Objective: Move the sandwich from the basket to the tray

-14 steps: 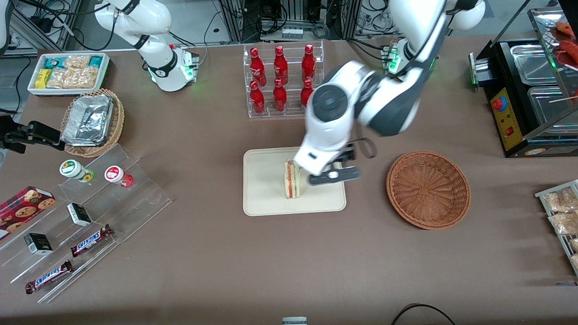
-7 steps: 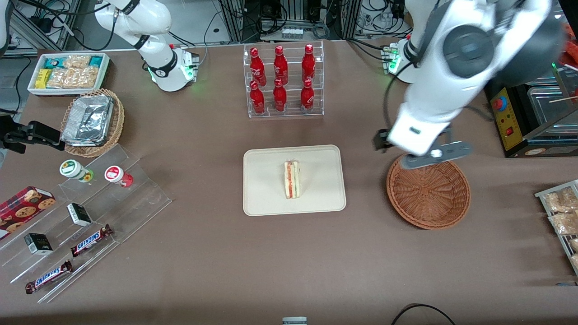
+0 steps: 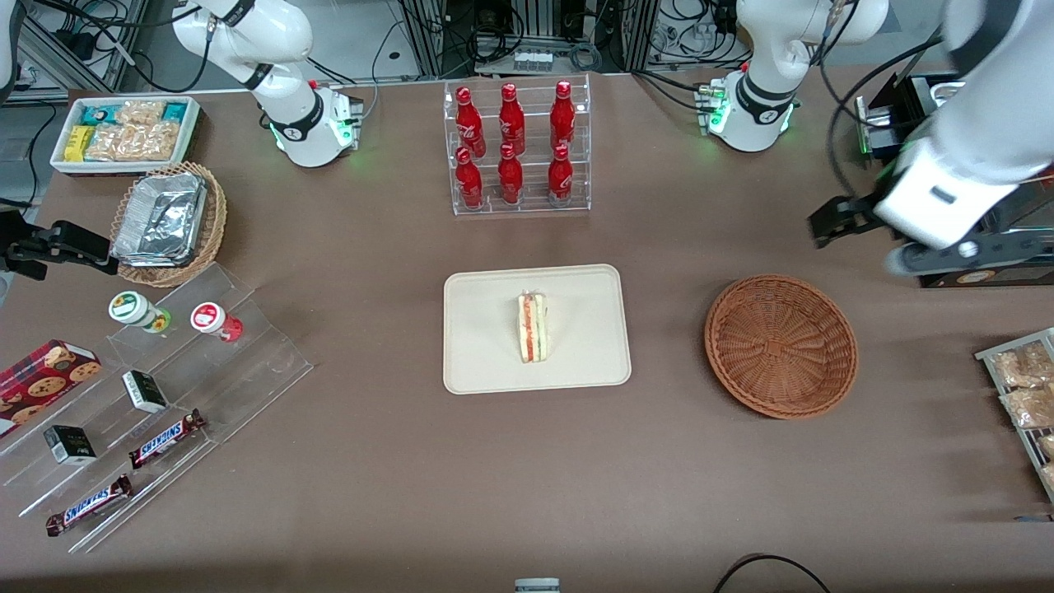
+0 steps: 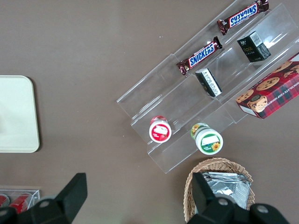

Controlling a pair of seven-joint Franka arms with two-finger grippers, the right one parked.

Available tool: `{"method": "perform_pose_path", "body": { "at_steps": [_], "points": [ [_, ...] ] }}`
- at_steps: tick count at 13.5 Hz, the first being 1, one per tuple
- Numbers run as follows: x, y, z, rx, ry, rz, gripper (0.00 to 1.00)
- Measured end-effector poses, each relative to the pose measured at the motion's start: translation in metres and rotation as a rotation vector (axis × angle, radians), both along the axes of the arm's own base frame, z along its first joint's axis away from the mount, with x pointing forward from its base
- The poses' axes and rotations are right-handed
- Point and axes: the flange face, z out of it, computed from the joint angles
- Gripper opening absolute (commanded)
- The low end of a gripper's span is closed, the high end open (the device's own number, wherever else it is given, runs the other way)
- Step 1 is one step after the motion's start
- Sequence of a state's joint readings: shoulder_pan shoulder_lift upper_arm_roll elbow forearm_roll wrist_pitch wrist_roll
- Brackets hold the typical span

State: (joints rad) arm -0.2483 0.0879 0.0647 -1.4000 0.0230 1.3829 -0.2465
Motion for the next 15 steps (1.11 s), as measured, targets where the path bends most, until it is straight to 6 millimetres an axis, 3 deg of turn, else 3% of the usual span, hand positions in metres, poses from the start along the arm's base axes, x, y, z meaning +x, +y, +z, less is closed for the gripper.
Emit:
{"method": "perform_pose_path", "body": {
  "at_steps": [6,15],
  "points": [
    [-0.027,0.048,0.003,-0.021,0.024,-0.069,1.00],
    [-0.035,0.082,0.010,-0.025,0.008,-0.021,1.00]
  ]
}}
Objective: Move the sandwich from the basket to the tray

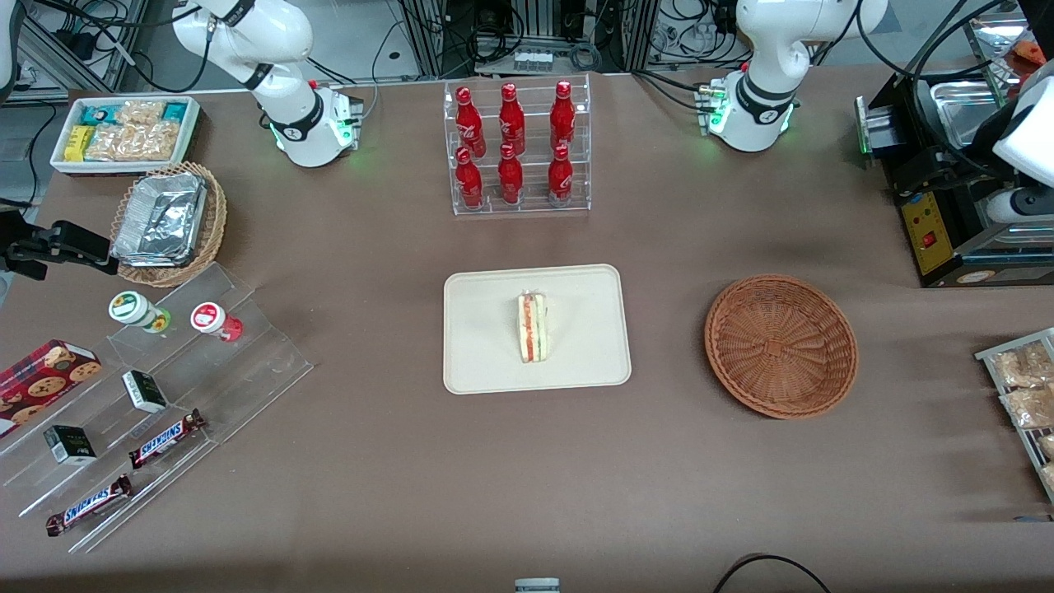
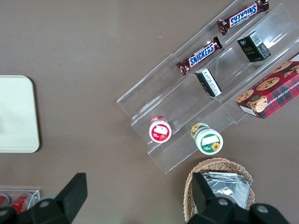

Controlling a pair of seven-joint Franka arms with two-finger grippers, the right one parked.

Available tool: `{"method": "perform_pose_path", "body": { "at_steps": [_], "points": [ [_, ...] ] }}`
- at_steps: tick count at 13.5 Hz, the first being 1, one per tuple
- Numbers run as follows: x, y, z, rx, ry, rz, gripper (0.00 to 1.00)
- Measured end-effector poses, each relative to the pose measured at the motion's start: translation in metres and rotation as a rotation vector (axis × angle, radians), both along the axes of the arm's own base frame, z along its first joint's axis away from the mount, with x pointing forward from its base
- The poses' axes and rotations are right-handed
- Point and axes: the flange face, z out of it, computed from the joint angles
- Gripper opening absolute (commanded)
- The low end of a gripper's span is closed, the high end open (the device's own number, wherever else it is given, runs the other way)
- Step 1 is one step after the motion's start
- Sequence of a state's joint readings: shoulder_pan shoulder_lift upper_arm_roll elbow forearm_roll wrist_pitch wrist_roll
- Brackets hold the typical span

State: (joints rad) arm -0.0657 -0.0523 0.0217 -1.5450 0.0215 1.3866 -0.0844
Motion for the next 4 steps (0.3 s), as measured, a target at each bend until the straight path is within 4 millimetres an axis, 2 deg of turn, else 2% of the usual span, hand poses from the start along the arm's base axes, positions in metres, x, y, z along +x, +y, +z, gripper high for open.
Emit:
{"method": "perform_pose_path", "body": {
  "at_steps": [4],
  "points": [
    [0.0022,0.0000,-0.0010,0.000,-0.005,0.000,1.00]
  ]
}}
